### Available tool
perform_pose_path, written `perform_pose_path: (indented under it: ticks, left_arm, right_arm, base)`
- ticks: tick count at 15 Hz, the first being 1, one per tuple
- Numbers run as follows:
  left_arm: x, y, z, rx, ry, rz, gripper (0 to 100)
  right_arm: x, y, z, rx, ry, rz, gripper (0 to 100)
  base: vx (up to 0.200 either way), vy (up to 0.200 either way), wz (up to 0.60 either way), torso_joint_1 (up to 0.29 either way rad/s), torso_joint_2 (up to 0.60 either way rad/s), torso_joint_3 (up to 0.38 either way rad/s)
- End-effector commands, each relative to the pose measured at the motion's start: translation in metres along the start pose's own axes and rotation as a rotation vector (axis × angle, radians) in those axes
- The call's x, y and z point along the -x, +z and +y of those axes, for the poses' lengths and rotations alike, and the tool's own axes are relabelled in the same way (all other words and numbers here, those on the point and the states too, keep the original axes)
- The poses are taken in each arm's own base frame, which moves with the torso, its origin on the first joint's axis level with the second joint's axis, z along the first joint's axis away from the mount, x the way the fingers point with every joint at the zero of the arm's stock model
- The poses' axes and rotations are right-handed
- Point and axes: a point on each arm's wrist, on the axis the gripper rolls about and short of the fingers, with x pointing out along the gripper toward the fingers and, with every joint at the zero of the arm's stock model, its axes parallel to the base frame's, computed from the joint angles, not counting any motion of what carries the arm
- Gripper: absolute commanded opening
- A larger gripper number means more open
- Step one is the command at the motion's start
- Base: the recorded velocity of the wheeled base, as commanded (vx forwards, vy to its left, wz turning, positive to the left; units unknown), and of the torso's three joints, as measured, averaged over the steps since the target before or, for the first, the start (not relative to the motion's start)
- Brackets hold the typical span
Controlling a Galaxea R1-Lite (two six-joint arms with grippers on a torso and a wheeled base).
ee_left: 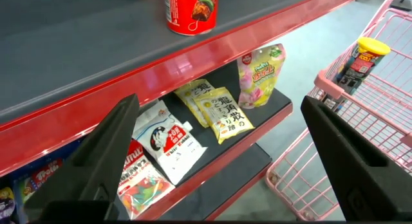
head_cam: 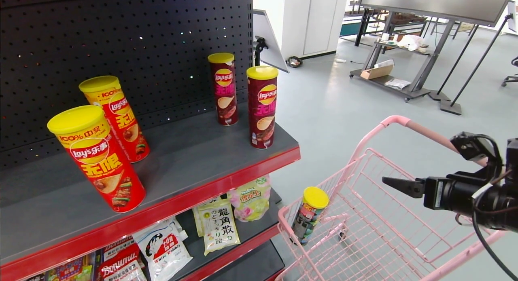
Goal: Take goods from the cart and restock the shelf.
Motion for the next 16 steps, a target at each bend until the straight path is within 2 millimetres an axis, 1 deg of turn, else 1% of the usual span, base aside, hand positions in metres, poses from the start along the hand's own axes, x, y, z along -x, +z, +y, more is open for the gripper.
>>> perform_pose_path:
  ticks: [1, 5, 6, 7, 8, 10, 11, 12, 14, 16]
  left_arm:
    - [0.0, 0.0, 0.0, 0.0, 0.001, 0.001, 100]
    - [0.0, 0.0, 0.0, 0.0, 0.0, 0.002, 100]
    - [0.0, 0.0, 0.0, 0.0, 0.0, 0.002, 100]
    - [0.0, 0.0, 0.0, 0.0, 0.001, 0.001, 100]
    - [0.0, 0.0, 0.0, 0.0, 0.0, 0.002, 100]
    - [0.0, 0.0, 0.0, 0.0, 0.0, 0.002, 100]
    - [0.0, 0.0, 0.0, 0.0, 0.0, 0.002, 100]
    - [0.0, 0.0, 0.0, 0.0, 0.001, 0.001, 100]
    - [0.0, 0.0, 0.0, 0.0, 0.0, 0.002, 100]
    - [0.0, 0.0, 0.0, 0.0, 0.0, 0.002, 100]
  right_arm:
    - [-0.016, -0.007, 0.006, 0.012, 0.034, 0.064, 100]
    - [-0.016, -0.011, 0.007, 0.013, 0.049, 0.081, 100]
    - [-0.017, -0.017, 0.007, 0.008, 0.066, 0.109, 100]
    - [-0.017, -0.029, 0.009, 0.013, 0.077, 0.154, 100]
    - [-0.016, -0.039, 0.017, 0.043, 0.106, 0.188, 100]
    - [-0.018, -0.042, 0.025, 0.089, 0.12, 0.204, 100]
    - [-0.024, -0.052, 0.035, 0.131, 0.155, 0.254, 100]
    - [-0.033, -0.056, 0.037, 0.15, 0.16, 0.285, 100]
    - [-0.047, -0.06, 0.037, 0.186, 0.143, 0.319, 100]
    - [-0.057, -0.06, 0.037, 0.199, 0.14, 0.333, 100]
  base:
    - [0.0, 0.0, 0.0, 0.0, 0.0, 0.0]
    - [0.0, 0.0, 0.0, 0.0, 0.0, 0.0]
    - [0.0, 0.0, 0.0, 0.0, 0.0, 0.0]
    - [0.0, 0.0, 0.0, 0.0, 0.0, 0.0]
    - [0.0, 0.0, 0.0, 0.0, 0.0, 0.0]
    - [0.0, 0.0, 0.0, 0.0, 0.0, 0.0]
    - [0.0, 0.0, 0.0, 0.0, 0.0, 0.0]
    - [0.0, 0.0, 0.0, 0.0, 0.0, 0.0]
    - [0.0, 0.0, 0.0, 0.0, 0.0, 0.0]
    - [0.0, 0.0, 0.0, 0.0, 0.0, 0.0]
